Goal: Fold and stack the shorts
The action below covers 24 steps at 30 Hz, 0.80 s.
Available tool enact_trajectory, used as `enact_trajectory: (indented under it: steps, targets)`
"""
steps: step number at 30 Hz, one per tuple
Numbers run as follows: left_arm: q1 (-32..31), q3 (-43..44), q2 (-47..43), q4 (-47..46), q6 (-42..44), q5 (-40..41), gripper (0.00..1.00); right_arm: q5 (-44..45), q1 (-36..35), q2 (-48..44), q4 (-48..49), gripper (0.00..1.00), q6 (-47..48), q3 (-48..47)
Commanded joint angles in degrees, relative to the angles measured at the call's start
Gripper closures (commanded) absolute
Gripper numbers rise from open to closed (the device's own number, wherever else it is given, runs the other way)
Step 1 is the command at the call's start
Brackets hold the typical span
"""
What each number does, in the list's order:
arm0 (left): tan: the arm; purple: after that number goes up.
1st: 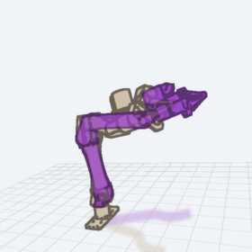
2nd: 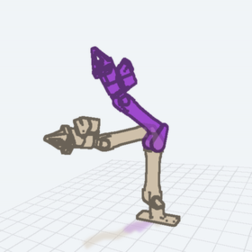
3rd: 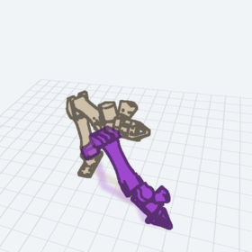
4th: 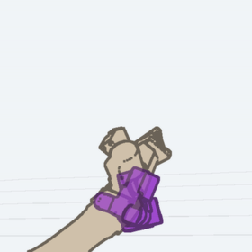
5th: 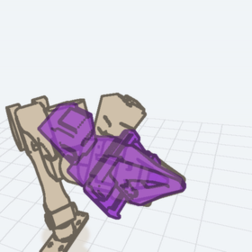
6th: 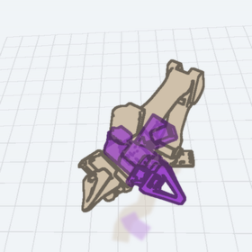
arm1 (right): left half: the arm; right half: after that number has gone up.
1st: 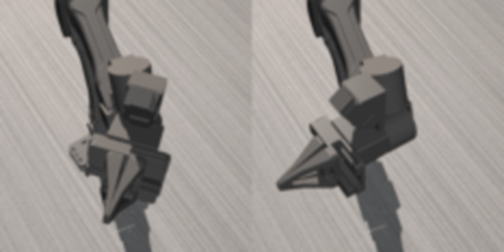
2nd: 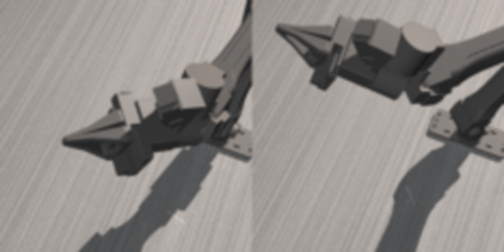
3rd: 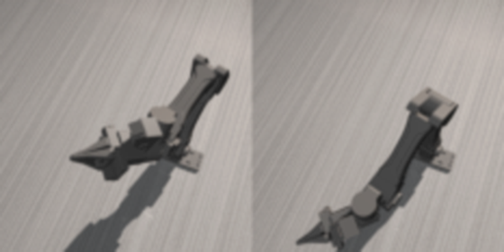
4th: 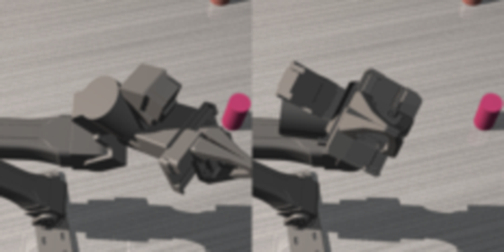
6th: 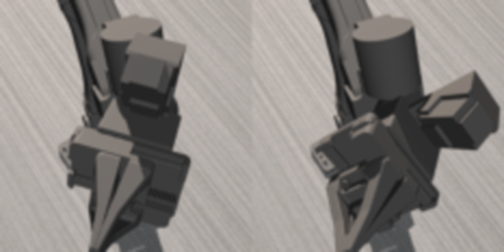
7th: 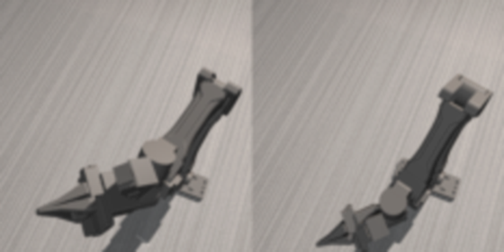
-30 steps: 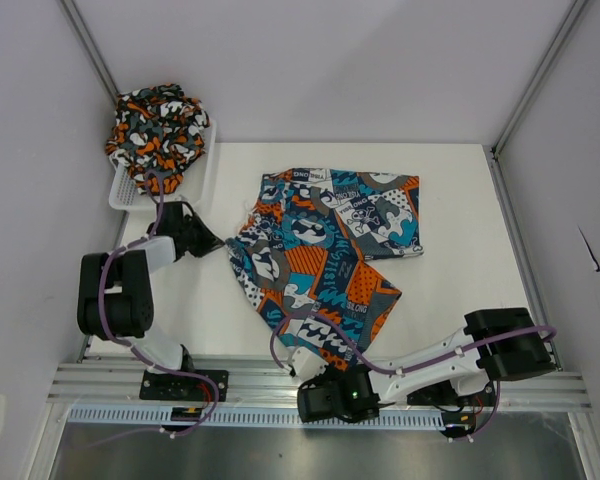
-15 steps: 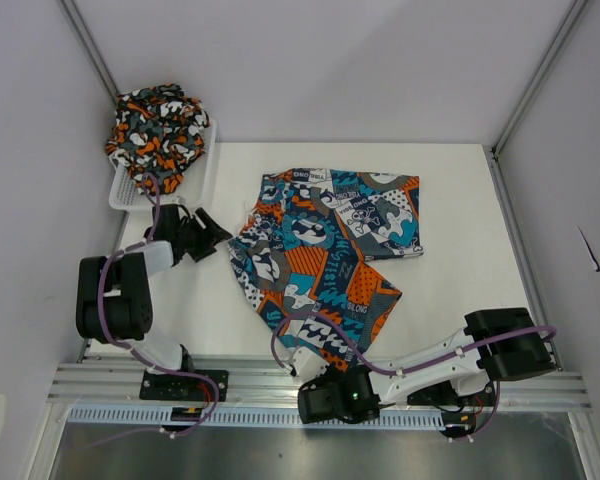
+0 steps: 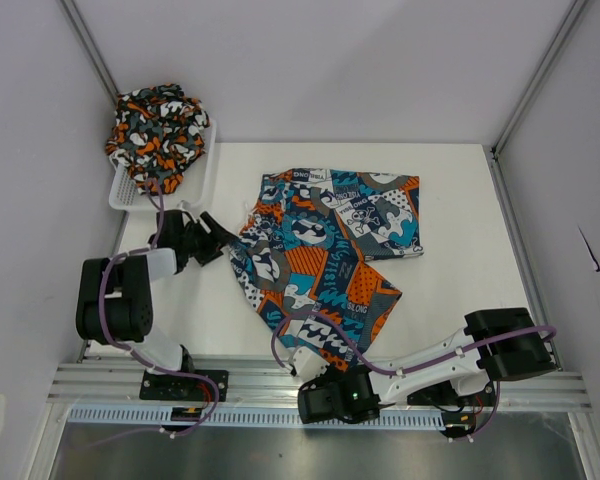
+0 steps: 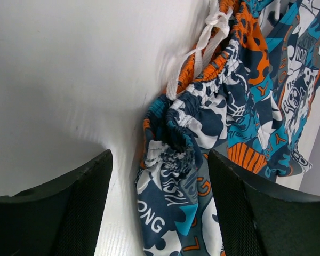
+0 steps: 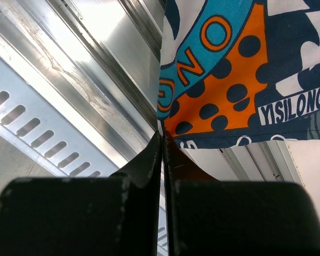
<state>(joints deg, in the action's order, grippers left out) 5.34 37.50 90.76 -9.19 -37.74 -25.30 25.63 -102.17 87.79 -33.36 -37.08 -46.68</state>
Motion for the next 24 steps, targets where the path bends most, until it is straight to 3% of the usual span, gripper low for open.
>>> enact_trajectory:
  steps: [1, 6, 16, 24]
  targets:
    - [-1.39, 0.55, 1.34, -4.61, -1.9, -0.8, 0.27, 0.48, -0.4, 0.28, 0.41, 1.0, -1.41, -1.05]
    - [-2.79, 2.23, 4.42, -4.35, -2.25, 1.13, 0.34, 0.21, -0.57, 0.45, 0.84, 1.0, -1.59, -1.05]
    - [-2.62, 6.52, 6.18, -0.57, -1.73, 4.99, 0.85, -0.14, -0.92, 0.28, 0.5, 1.0, -1.42, -1.31]
    - [-0.69, 12.86, 7.32, 7.6, 0.73, 5.17, 0.98, 0.12, -2.68, 0.81, -2.67, 1.0, -2.38, -1.93]
